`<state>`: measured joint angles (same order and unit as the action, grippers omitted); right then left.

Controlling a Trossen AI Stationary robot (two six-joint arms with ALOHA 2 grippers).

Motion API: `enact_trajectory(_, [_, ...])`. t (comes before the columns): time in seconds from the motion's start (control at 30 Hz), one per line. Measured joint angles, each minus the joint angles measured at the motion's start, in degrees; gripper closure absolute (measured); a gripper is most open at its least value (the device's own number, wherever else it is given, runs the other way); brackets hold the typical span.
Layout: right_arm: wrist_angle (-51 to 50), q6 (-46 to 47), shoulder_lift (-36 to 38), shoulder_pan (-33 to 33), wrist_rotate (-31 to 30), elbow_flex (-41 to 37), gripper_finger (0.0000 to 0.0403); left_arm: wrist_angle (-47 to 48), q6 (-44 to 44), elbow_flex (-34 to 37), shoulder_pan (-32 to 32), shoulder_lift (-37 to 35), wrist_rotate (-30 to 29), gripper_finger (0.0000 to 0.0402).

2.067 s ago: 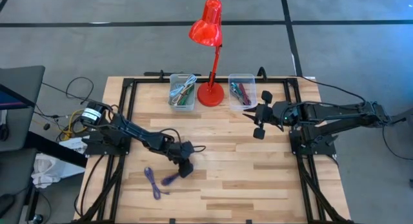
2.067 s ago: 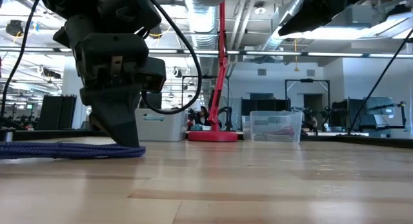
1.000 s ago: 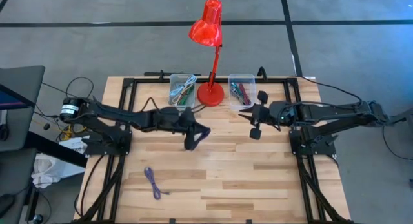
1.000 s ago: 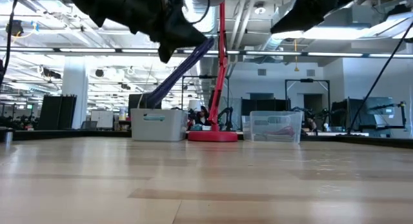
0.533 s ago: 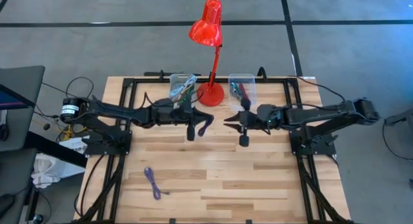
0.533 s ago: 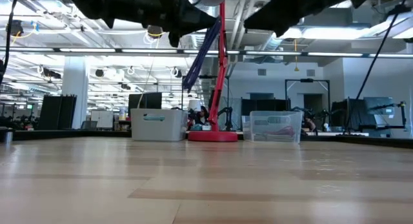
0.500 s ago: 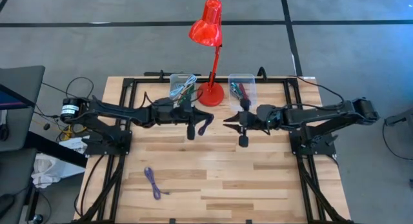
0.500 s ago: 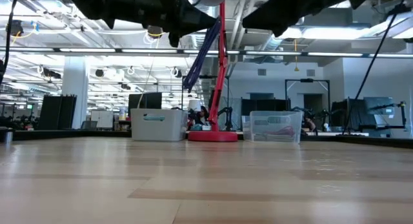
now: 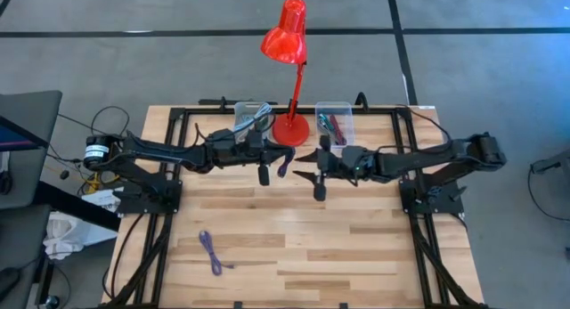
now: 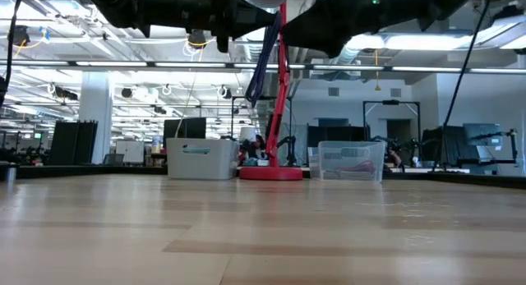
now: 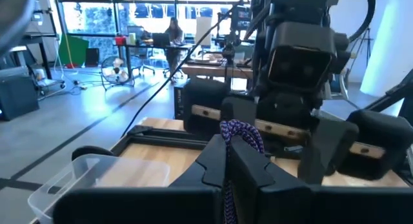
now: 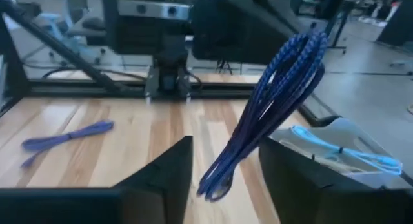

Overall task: Pick & Place USB Port
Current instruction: Put the black and purple charger cable into the transparent bin

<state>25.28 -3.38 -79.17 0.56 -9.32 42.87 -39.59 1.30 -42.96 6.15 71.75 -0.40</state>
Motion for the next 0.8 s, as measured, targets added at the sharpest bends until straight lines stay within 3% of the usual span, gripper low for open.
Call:
enact_trajectory(0.2, [5.0, 0.5, -4.1, -0.1, -1.1, 0.0, 0.0175, -0.3, 0.0, 0.0, 0.0, 0.0, 0.0, 0.0395])
enact_trajectory(0.37, [9.5, 0.6, -6.8, -0.1, -1.1, 0.0, 0.0161, -0.4, 0.0, 0.0, 0.0, 0.0, 0.0, 0.0395])
enact_trajectory(0.53, [14.1, 0.5, -8.4, -0.5, -1.3, 0.0, 0.0181, -0.5, 0.0, 0.0, 0.0, 0.0, 0.2, 0.0395])
enact_trajectory(0.8, [14.7, 0.5, -8.3, -1.9, -1.2, 0.0, 0.0247, -0.4, 0.0, 0.0, 0.0, 0.0, 0.8, 0.0395])
